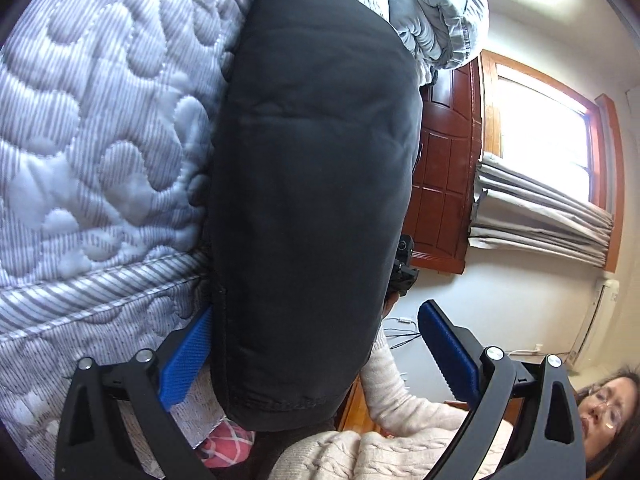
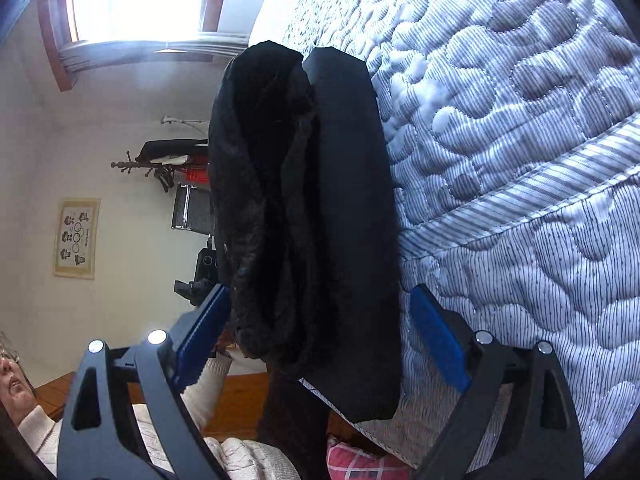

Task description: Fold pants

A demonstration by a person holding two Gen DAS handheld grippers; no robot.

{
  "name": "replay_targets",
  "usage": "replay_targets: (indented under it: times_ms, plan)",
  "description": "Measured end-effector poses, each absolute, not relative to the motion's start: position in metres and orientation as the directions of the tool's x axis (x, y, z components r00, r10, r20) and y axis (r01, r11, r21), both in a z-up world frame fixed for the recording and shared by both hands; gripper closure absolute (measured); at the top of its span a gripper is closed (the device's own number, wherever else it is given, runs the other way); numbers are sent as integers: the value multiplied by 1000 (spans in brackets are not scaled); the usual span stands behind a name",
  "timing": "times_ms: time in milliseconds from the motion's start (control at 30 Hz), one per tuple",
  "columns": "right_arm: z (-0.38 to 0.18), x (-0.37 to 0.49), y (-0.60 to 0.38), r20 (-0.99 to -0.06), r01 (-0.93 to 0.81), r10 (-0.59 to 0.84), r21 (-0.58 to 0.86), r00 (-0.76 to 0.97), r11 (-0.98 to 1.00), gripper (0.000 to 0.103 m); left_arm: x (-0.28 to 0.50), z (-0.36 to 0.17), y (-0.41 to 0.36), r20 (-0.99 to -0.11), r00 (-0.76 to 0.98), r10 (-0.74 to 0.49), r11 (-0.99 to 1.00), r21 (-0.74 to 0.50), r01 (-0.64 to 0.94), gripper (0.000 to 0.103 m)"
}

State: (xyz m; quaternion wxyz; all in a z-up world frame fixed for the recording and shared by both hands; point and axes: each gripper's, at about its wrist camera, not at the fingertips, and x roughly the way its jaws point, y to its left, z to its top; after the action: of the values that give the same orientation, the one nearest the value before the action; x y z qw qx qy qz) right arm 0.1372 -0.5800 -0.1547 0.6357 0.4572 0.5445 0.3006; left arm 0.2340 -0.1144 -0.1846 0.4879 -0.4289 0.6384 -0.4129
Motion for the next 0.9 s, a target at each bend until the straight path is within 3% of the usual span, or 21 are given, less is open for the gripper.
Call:
replay_targets:
  times_ms: [333,467,500,600,700,800,900]
  plan:
    - [-153,141,-574,-417,100,885,909,208,405,11,242,-189,-126,-303,-210,-930,336,-931,-144,4]
    - [-151,143,-570,-426,94,883,905,197,416,10,238,-172,-138,-137,-235,-962,172,-975,-139,4]
    - [-151,143,-569,-424,95,884,906,196,413,10,238,-175,-139,-158,-235,-959,196,-969,-149,4]
    - [-153,145,-568,-422,99,887,907,189,410,10,242,-190,-146,-367,-249,-896,412,-897,-160,4]
    - [-152,146,-567,-427,95,887,904,179,416,10,245,-189,-158,-371,-272,-888,419,-896,-145,4]
    - [-152,148,-565,-423,99,889,906,175,412,10,244,-182,-171,-312,-281,-908,361,-922,-141,4]
    - [-153,150,-564,-421,94,891,907,169,411,10,248,-191,-178,-342,-284,-896,398,-901,-171,4]
